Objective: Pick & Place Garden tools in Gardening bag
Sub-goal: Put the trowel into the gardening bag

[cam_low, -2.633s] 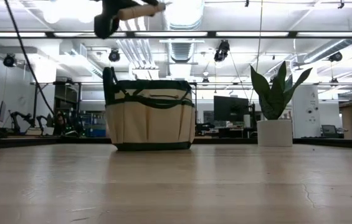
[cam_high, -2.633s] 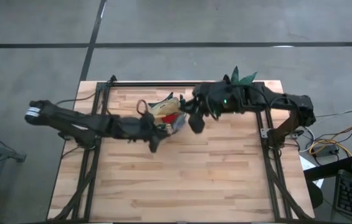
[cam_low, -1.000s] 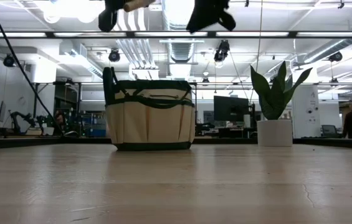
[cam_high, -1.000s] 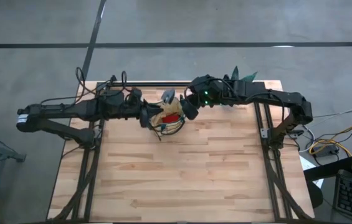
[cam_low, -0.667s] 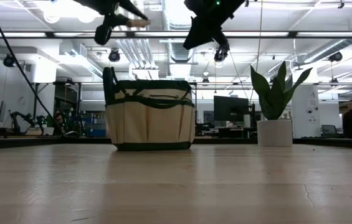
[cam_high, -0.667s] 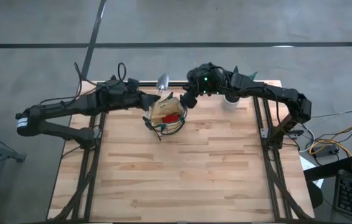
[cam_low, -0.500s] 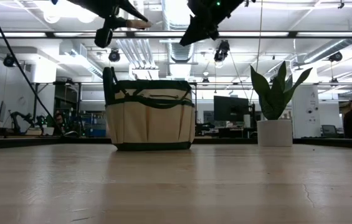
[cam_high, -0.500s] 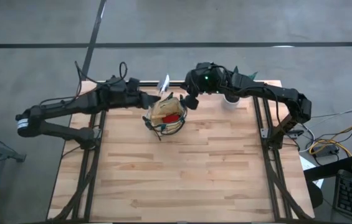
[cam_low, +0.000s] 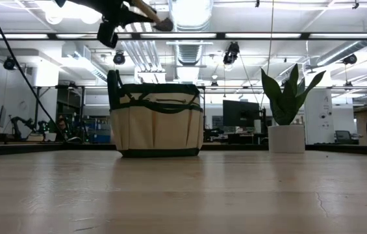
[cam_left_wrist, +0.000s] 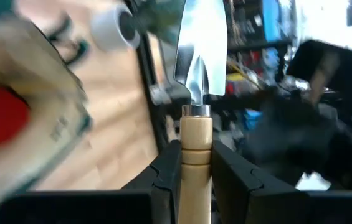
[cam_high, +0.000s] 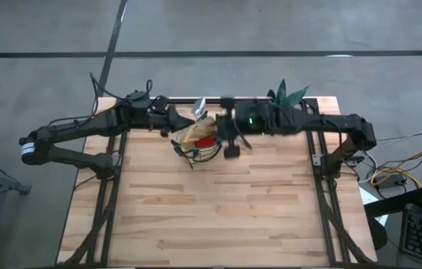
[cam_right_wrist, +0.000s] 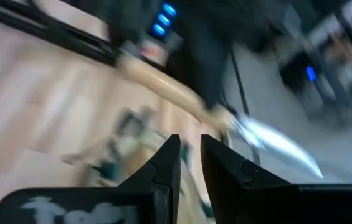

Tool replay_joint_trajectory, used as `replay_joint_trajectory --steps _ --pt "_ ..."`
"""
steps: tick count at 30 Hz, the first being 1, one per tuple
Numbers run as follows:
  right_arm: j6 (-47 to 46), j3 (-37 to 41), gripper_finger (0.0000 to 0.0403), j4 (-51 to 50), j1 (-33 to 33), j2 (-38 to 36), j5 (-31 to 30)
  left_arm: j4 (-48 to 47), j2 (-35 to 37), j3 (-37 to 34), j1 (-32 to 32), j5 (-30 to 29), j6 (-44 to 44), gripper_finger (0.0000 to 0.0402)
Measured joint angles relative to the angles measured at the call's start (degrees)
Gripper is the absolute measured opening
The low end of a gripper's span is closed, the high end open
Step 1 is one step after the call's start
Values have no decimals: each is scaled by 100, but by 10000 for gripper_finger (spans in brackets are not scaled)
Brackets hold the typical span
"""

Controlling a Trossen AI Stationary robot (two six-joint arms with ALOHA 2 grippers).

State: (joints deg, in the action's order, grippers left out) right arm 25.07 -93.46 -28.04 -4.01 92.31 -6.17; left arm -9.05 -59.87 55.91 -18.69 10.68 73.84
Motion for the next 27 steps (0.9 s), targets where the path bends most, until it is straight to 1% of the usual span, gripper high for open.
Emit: replay_joint_trajectory --steps 2,5,7,9,13,17,20,23,25,27 --pt "179 -88 57 -17 327 0 -17 70 8 1 1 324 152 69" --pt "405 -181 58 0 732 4 -431 102 10 1 3 819 460 69" --pt "695 -193 65 32 907 1 -681 129 10 1 6 1004 725 69" --pt "700 -193 79 31 1038 1 -922 199 10 1 6 1110 834 69" --pt "318 -193 121 108 1252 103 -1456 278 9 1 6 1123 889 69" --pt "499 -193 168 610 1460 286 -1545 413 -5 1 58 1107 1188 69" --pt "737 -193 197 1013 1646 499 -2147 520 -3 1 119 1083 1264 69" --pt "785 -187 211 1245 1777 610 -2752 500 10 1 121 1073 1006 69" --pt "263 -186 213 1537 1857 611 -3194 513 18 18 119 1041 654 69" --pt "-484 -187 214 1775 1893 557 -3424 541 23 21 119 958 488 69"
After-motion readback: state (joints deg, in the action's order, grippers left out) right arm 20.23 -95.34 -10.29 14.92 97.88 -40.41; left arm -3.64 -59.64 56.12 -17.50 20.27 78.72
